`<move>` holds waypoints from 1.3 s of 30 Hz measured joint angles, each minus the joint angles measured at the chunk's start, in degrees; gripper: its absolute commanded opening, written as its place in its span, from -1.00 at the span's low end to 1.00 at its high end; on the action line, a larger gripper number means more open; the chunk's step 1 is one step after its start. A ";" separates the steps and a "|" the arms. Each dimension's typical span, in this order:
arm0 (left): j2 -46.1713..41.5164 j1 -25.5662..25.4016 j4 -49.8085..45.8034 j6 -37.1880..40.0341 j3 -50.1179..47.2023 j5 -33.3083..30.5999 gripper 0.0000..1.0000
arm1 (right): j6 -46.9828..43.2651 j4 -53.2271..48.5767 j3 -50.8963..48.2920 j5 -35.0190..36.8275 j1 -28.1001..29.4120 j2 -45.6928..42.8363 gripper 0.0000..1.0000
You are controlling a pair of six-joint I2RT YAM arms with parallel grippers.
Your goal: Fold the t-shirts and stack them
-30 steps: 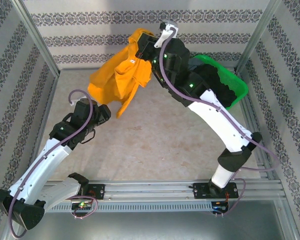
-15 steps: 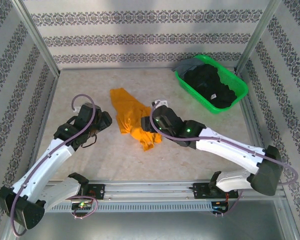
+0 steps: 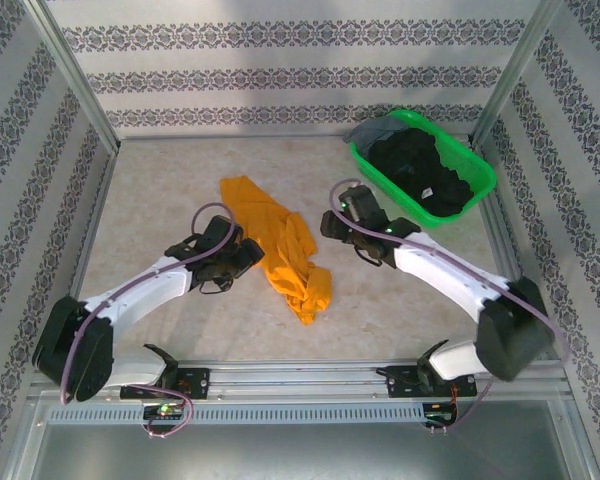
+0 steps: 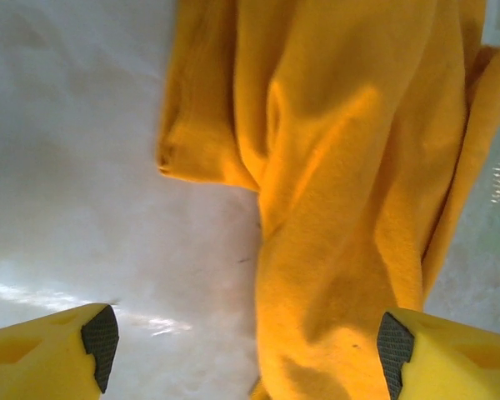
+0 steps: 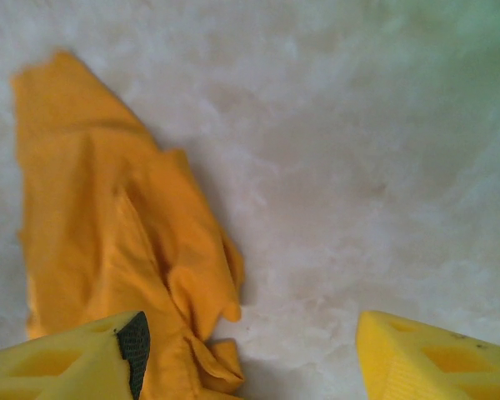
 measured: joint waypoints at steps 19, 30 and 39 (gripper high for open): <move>11.02 -2.08 18.27 -8.50 -1.42 0.07 -1.00 | 4.72 0.39 19.93 -12.98 -0.83 33.64 -0.95; -8.79 5.20 2.08 -1.70 -0.02 -4.46 -1.00 | 5.79 -5.55 22.51 -10.80 -3.34 26.58 -1.00; -8.79 20.09 -5.73 10.16 11.91 -1.64 -1.00 | 1.90 -9.75 26.51 -5.62 -6.03 10.27 -1.00</move>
